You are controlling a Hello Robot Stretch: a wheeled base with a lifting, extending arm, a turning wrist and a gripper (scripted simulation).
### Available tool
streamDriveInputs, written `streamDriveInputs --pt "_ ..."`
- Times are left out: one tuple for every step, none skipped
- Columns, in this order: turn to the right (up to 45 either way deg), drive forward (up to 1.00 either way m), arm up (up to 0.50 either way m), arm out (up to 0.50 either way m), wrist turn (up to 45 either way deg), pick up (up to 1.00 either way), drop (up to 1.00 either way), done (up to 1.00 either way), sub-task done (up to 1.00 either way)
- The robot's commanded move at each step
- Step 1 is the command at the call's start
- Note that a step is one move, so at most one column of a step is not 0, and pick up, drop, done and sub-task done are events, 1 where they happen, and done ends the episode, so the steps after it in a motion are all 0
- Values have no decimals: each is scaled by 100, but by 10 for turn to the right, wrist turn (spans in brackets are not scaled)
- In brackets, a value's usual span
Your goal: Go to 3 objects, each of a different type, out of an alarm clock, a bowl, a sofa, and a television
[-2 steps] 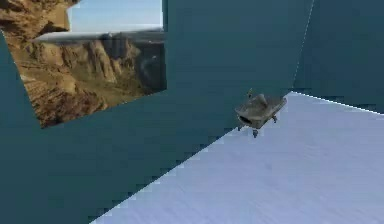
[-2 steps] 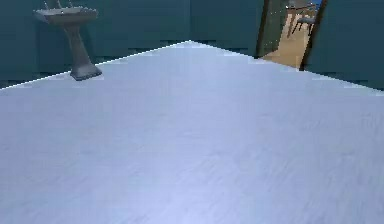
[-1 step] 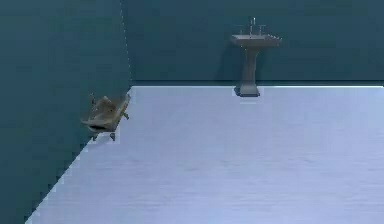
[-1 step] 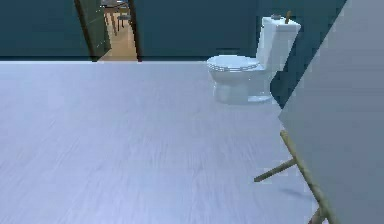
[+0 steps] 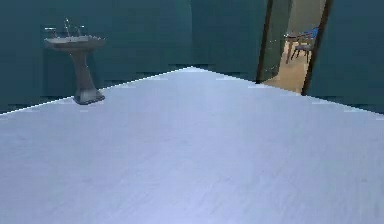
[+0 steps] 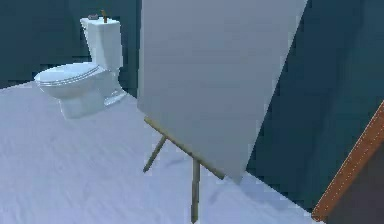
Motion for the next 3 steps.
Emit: streamDriveInputs --pt "240 0 0 0 0 0 0 0 0" --pt "0 100 0 0 0 0 0 0 0" --pt "0 100 0 0 0 0 0 0 0"
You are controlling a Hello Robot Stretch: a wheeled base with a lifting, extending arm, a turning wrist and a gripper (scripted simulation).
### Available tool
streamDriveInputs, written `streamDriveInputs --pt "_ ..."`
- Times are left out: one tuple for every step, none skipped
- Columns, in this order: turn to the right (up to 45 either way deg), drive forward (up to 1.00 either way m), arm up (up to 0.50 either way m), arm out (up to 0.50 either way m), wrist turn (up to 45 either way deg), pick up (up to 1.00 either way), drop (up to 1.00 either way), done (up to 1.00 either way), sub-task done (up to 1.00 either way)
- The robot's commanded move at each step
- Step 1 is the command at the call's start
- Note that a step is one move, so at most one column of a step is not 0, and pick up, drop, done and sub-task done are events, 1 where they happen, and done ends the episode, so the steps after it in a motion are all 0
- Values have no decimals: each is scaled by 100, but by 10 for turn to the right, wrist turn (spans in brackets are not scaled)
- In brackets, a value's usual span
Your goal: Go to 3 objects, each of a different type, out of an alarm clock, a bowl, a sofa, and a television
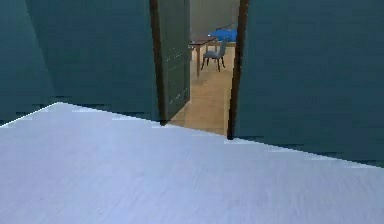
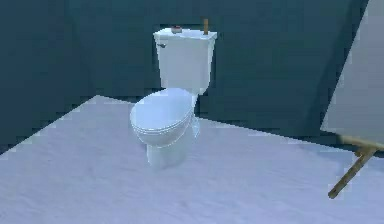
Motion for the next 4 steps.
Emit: streamDriveInputs --pt "0 100 0 0 0 0 0 0 0" --pt "0 100 0 0 0 0 0 0 0" --pt "60 0 0 0 0 0 0 0 0" --pt "0 30 0 0 0 0 0 0 0"
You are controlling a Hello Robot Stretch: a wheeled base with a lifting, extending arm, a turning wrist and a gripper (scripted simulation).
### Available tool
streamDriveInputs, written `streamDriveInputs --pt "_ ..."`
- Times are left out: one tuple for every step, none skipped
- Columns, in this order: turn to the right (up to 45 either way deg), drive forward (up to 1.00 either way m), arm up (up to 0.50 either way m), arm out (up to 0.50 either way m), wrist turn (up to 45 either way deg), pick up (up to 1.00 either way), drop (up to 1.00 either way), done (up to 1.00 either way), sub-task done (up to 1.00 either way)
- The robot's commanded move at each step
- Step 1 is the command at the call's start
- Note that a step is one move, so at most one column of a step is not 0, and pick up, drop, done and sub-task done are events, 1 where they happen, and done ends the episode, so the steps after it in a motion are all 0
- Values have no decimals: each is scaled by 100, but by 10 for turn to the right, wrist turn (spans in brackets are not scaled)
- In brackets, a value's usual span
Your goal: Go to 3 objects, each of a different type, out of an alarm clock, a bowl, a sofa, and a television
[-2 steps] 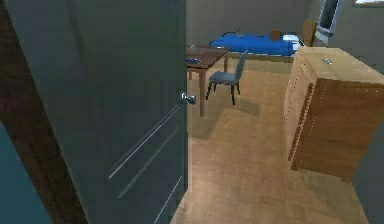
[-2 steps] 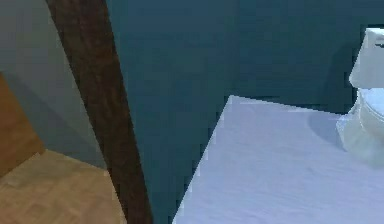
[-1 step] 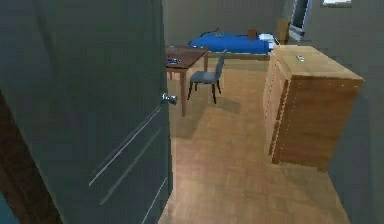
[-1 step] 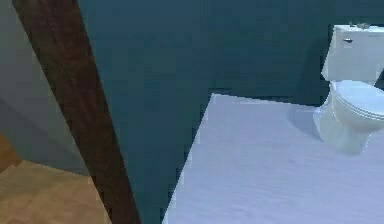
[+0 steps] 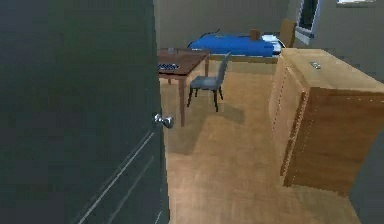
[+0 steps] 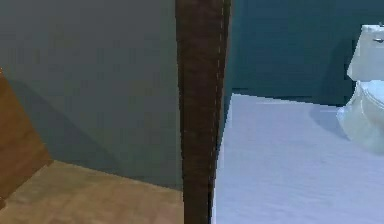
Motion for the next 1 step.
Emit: streamDriveInputs --pt "150 0 0 0 0 0 0 0 0"
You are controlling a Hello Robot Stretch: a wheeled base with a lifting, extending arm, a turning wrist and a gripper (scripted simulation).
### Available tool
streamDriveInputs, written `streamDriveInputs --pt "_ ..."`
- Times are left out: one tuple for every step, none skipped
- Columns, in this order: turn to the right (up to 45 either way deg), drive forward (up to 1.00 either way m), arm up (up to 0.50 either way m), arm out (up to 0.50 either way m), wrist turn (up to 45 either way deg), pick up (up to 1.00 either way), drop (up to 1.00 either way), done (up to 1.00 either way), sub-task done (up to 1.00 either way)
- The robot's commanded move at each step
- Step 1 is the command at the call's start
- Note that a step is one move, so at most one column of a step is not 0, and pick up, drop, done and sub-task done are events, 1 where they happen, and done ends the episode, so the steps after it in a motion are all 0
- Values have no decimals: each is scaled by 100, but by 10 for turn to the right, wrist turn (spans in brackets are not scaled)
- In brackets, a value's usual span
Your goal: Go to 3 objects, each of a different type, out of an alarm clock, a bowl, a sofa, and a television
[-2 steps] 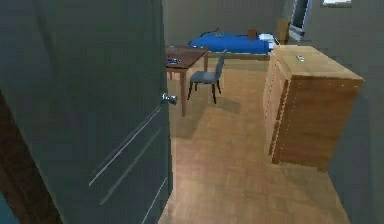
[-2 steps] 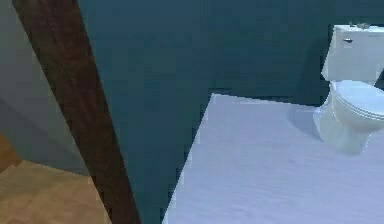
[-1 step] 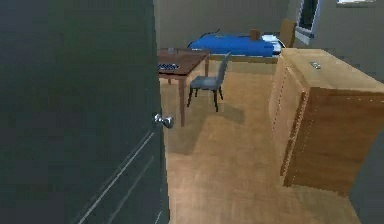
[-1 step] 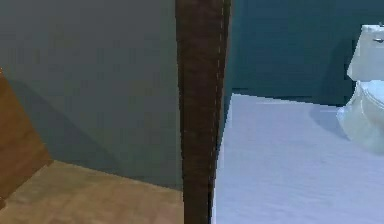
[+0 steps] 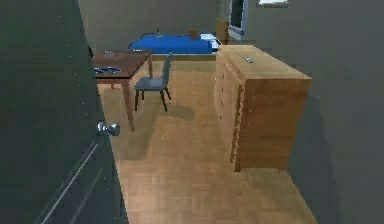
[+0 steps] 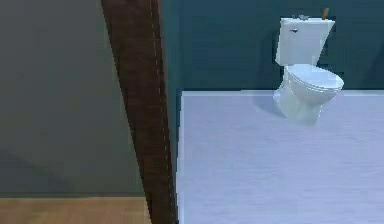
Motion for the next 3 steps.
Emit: streamDriveInputs --pt "0 100 0 0 0 0 0 0 0" --pt "0 100 0 0 0 0 0 0 0" --pt "0 100 0 0 0 0 0 0 0"
